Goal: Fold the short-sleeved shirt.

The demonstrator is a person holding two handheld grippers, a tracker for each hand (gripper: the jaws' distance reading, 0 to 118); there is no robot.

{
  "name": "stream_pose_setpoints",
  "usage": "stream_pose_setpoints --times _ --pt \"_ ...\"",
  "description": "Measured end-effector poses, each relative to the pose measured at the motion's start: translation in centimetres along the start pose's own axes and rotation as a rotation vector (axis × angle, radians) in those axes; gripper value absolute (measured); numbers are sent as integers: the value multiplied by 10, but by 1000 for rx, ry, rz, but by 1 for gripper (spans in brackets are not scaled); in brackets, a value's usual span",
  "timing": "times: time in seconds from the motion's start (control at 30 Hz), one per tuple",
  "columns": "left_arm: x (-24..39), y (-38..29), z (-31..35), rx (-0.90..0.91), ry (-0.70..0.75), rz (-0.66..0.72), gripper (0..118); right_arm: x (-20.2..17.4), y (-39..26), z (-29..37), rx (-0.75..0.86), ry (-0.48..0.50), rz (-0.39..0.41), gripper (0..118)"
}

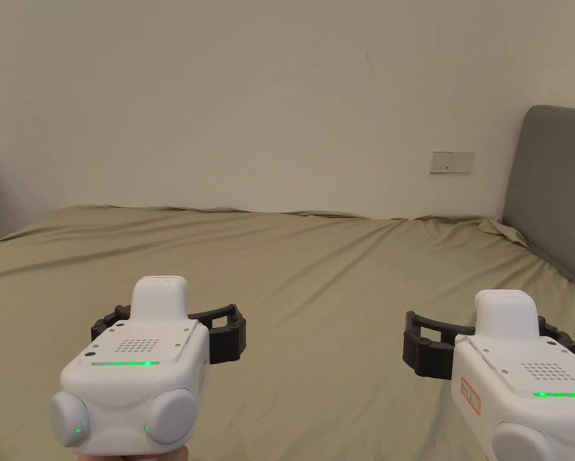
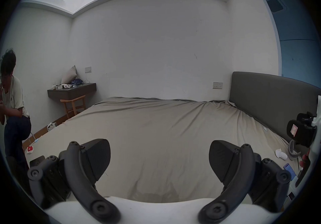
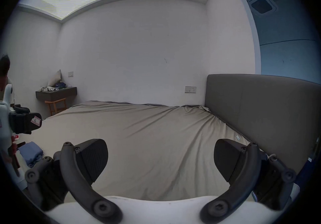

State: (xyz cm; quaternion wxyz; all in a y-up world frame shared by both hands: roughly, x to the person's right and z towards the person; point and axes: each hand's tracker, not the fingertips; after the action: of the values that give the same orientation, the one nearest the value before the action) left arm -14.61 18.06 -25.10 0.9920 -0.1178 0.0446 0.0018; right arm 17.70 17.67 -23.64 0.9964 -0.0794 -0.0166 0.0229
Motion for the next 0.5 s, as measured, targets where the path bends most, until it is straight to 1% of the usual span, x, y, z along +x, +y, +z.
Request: stream_pose_setpoints --times 0.27,0.37,0.5 --pt "2 1 2 9 5 -3 118 10 3 1 -2 42 -74 118" --pt "3 2 2 7 4 0 118 11 4 2 1 43 -82 118" --pt "2 4 3 0 5 0 118 9 9 2 -17 26 -71 118"
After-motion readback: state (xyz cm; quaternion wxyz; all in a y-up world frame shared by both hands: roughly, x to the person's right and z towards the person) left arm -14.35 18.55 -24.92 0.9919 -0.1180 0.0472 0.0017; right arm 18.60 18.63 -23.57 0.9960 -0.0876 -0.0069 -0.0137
